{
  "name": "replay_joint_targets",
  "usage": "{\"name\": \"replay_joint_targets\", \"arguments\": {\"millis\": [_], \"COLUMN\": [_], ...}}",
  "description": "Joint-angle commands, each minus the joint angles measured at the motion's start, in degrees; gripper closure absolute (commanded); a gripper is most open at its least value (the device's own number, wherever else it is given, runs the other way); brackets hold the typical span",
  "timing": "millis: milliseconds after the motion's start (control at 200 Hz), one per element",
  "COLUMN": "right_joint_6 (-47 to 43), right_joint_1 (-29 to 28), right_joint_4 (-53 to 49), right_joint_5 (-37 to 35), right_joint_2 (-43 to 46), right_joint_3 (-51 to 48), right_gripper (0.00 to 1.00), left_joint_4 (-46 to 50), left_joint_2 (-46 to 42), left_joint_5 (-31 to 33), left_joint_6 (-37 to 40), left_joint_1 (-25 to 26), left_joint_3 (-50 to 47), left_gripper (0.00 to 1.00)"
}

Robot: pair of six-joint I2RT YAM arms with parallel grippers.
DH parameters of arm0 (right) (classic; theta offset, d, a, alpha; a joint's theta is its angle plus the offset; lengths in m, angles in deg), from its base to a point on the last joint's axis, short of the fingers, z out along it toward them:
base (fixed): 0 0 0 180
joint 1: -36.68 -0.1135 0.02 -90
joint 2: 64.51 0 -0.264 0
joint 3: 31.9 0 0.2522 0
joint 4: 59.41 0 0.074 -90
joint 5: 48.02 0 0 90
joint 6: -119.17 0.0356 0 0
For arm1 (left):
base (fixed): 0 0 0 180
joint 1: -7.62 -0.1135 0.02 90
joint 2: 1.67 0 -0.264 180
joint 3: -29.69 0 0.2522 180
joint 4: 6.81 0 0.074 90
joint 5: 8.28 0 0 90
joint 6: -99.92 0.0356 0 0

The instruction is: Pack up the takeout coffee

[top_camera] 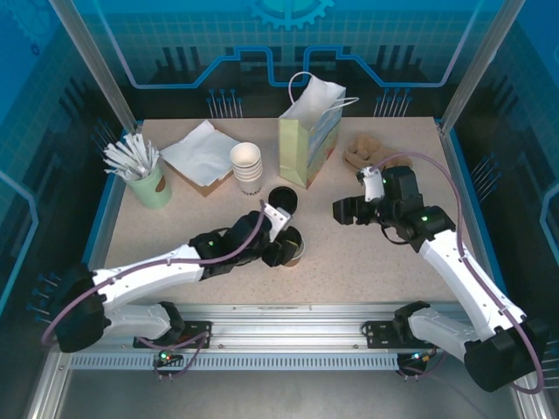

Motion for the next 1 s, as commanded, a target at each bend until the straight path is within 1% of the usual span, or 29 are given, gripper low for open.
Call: {"name": "replay_joint_targets", "arguments": {"millis": [0,140,315,565,995], "right_joint_6": [-1.33,-1.22,-0.88,-0.61,-0.43], "right_joint_1": [0.86,1.15,1.29,1.38,1.42], "right_joint_4": [-1.04,-0.73,-0.38,0.13,0.12], "right_joint_5": [0.94,1.03,1.15,1.63,1.77], "right_joint_2": [0.10,1.15,1.52,1.51,1.79], "right_joint_3": [-1.25,-2.20,-2.93,-3.46,-3.72], "right_gripper": [0.22,0.22,0.22,0.22,0.22], "left_joint_4": [2.75,2.87,3.39,4.16,1.21], "left_joint_2": [2.71,5.32,6.84,8.02,8.64], "left_joint_5": [3.91,5.03,4.70,5.04,3.62], "left_joint_6": [3.47,4.06,3.86,3.94,2.29], "left_joint_1": [0.94,1.80,2.07,2.18,2.18], "left_joint_3": [3.71,4.71,5.11,5.42,4.57], "left_gripper": [0.40,0.40,0.39,0.38,0.37]}}
